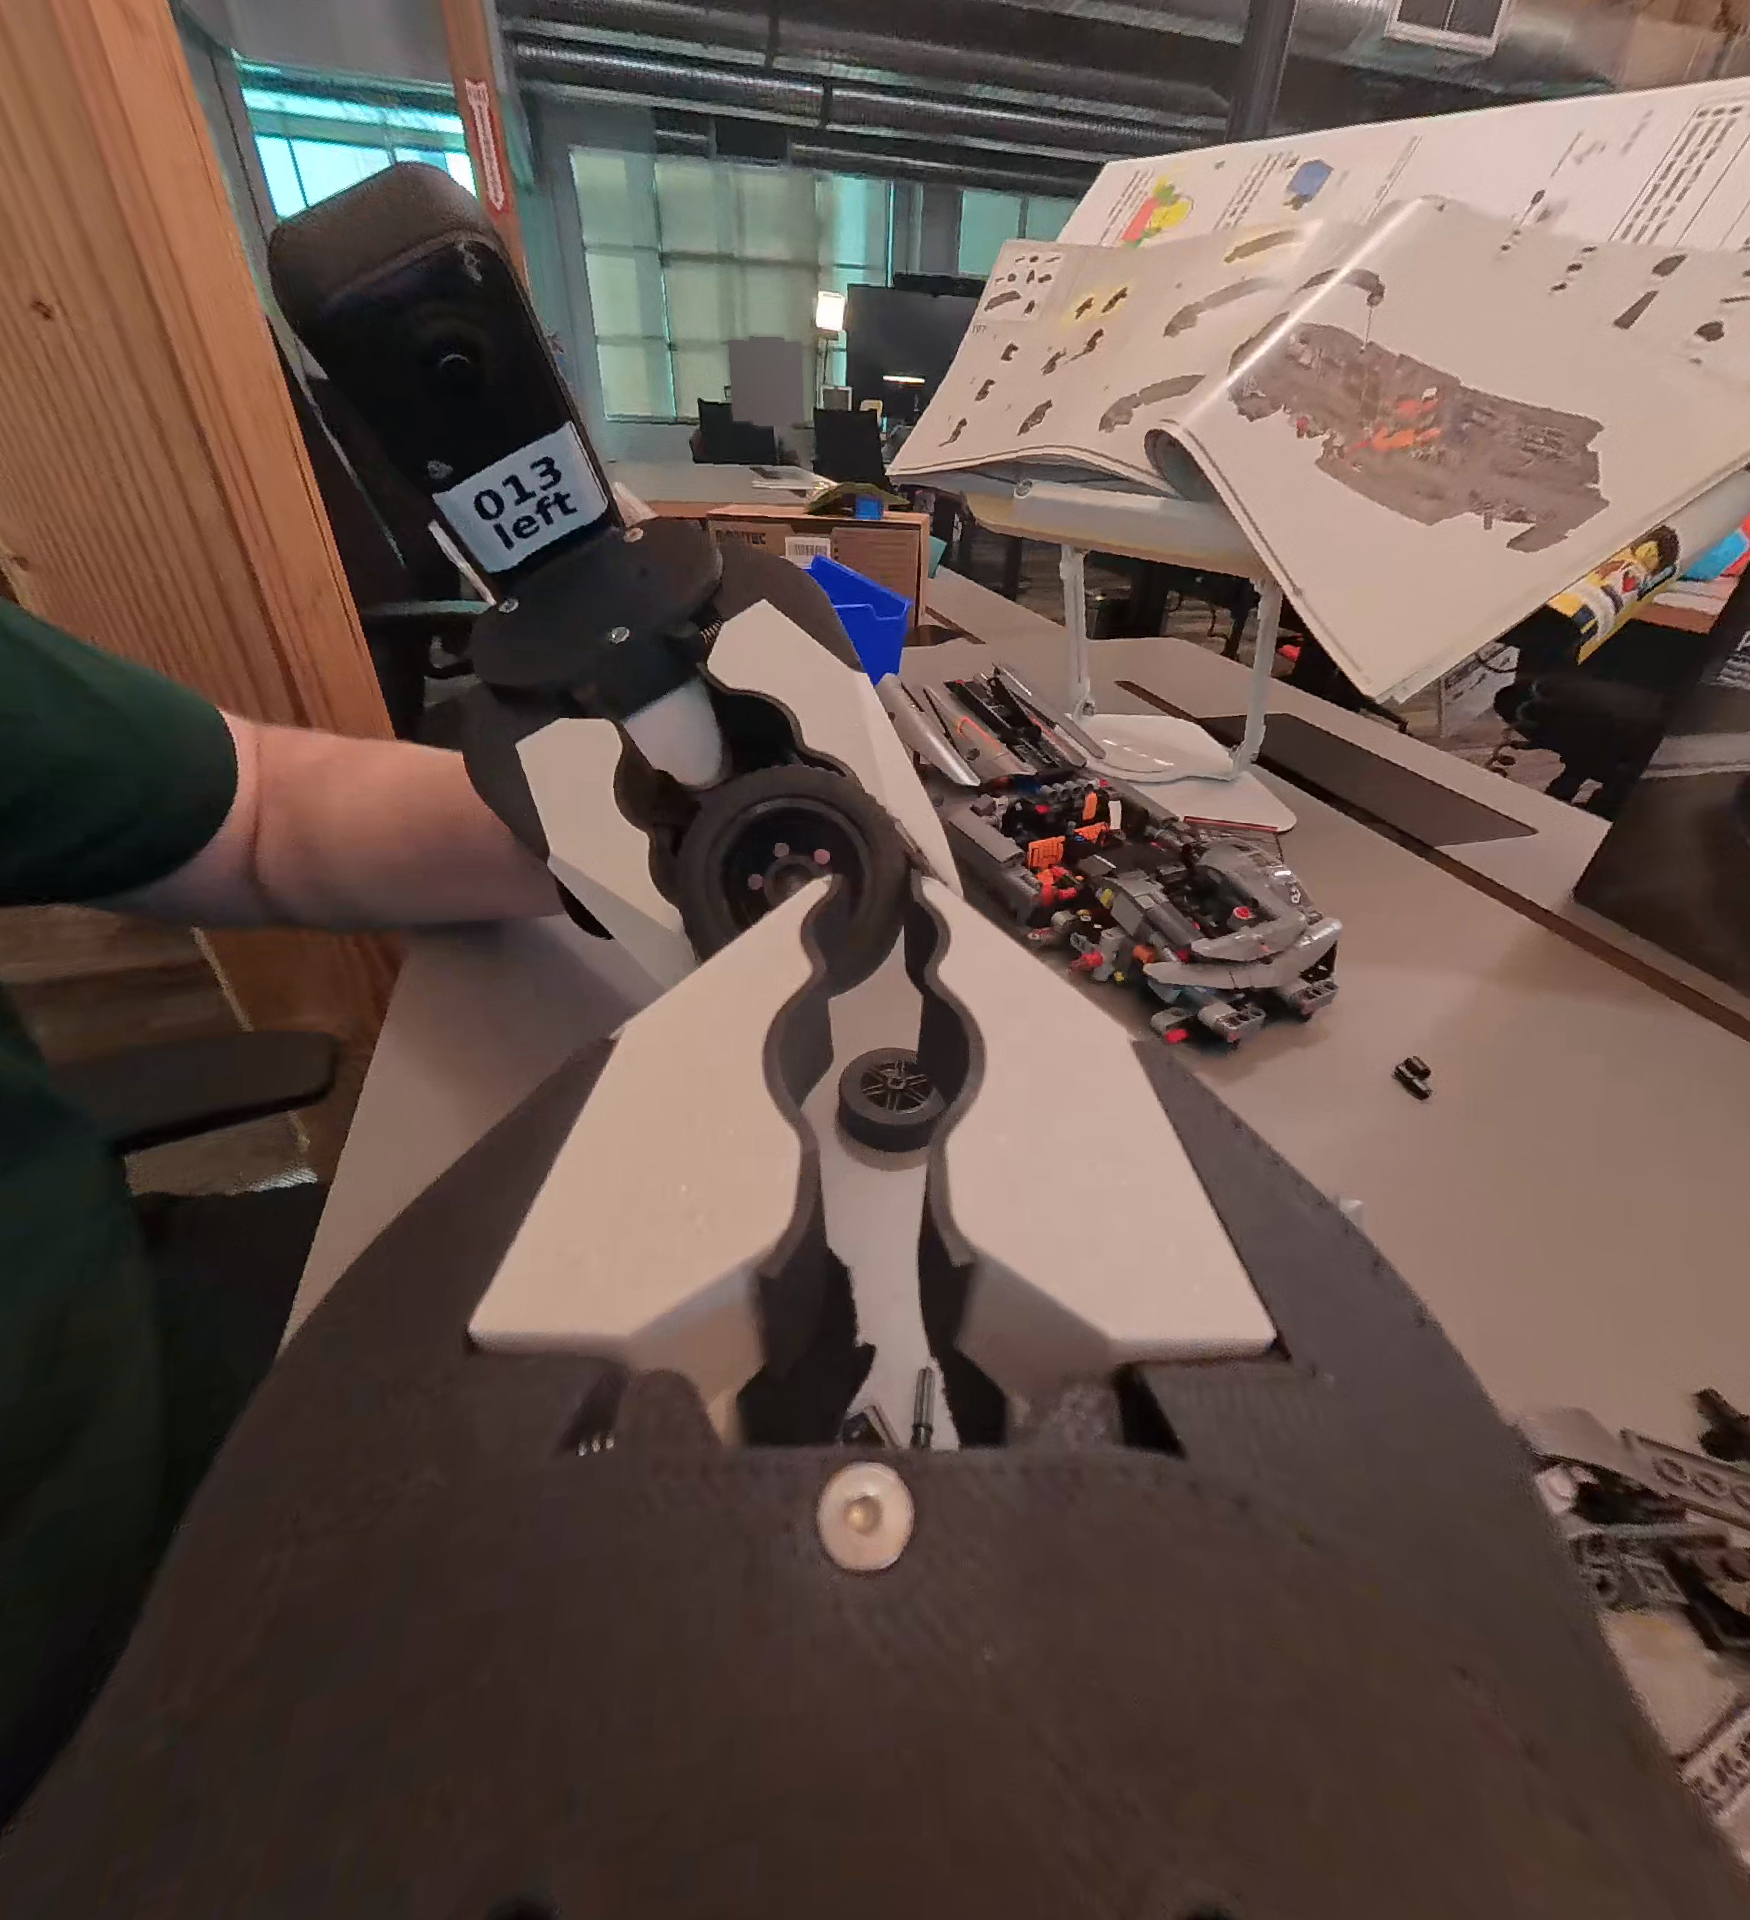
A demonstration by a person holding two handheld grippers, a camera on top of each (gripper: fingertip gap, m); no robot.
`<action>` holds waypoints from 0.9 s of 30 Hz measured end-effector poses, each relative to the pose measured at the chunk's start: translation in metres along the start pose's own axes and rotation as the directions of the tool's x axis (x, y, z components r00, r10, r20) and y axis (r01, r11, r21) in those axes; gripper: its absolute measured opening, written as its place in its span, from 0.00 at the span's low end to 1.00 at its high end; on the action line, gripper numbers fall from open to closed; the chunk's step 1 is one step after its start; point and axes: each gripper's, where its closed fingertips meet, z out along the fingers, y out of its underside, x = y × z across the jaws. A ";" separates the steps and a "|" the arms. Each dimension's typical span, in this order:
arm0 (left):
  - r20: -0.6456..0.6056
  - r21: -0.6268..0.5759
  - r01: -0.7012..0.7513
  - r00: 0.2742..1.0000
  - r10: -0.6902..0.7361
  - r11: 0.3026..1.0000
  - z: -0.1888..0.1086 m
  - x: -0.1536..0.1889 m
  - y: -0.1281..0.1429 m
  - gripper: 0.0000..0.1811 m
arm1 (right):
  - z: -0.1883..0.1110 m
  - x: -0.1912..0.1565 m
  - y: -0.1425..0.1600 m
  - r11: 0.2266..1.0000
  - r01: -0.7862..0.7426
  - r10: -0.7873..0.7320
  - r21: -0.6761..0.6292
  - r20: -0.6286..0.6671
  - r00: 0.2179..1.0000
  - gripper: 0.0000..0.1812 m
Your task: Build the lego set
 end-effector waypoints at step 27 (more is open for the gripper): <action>0.058 -0.322 0.037 0.998 -0.019 0.946 -0.067 -0.042 0.060 0.25 | 0.034 -0.024 0.108 0.696 0.047 0.000 -0.717 0.066 0.998 0.03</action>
